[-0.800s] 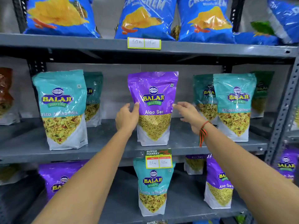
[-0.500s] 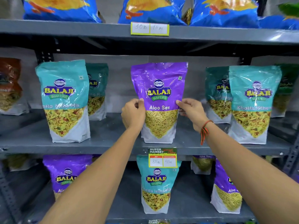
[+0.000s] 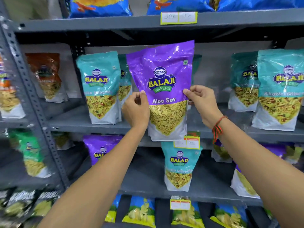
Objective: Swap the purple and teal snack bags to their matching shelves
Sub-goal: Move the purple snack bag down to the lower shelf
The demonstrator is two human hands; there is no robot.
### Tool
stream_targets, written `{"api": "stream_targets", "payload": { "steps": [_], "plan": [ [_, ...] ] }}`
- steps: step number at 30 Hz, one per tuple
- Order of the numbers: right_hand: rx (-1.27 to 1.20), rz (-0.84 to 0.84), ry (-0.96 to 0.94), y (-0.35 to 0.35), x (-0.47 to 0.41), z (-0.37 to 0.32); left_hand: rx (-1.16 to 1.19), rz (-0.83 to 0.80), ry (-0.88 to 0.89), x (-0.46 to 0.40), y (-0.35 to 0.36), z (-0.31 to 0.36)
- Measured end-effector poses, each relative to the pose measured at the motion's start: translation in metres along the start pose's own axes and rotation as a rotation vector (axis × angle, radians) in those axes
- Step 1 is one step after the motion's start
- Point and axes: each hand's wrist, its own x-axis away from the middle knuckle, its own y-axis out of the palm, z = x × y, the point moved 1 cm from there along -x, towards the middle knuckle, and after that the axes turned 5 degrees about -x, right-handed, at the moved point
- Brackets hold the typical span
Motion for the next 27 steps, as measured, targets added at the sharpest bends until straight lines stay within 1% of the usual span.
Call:
{"api": "stream_targets", "payload": {
  "steps": [2,5,7,10,13,17,20,23,27],
  "plan": [
    [-0.002,-0.042,0.013,0.014,0.024,0.001,0.004,0.024,0.019,0.008,-0.027,-0.013],
    [-0.055,-0.101,0.075,0.032,0.066,0.012,-0.029,0.007,0.027,0.026,-0.067,-0.038],
    [-0.059,-0.122,0.136,0.041,0.095,0.03,-0.069,-0.035,0.034,0.041,-0.089,-0.065],
    [0.021,-0.14,0.224,0.049,0.136,0.069,-0.162,-0.123,0.028,0.07,-0.114,-0.116],
    [0.117,-0.202,0.299,0.054,0.163,0.118,-0.283,-0.232,-0.01,0.097,-0.126,-0.168],
    [0.295,-0.215,0.367,0.06,0.174,0.186,-0.455,-0.352,-0.102,0.12,-0.117,-0.225],
    [0.47,-0.219,0.376,0.067,0.169,0.234,-0.558,-0.384,-0.201,0.12,-0.097,-0.255],
    [0.566,-0.235,0.384,0.075,0.164,0.27,-0.576,-0.386,-0.266,0.111,-0.079,-0.281],
    [0.611,-0.205,0.331,0.087,0.152,0.287,-0.541,-0.355,-0.309,0.099,-0.058,-0.304]
  ]
}}
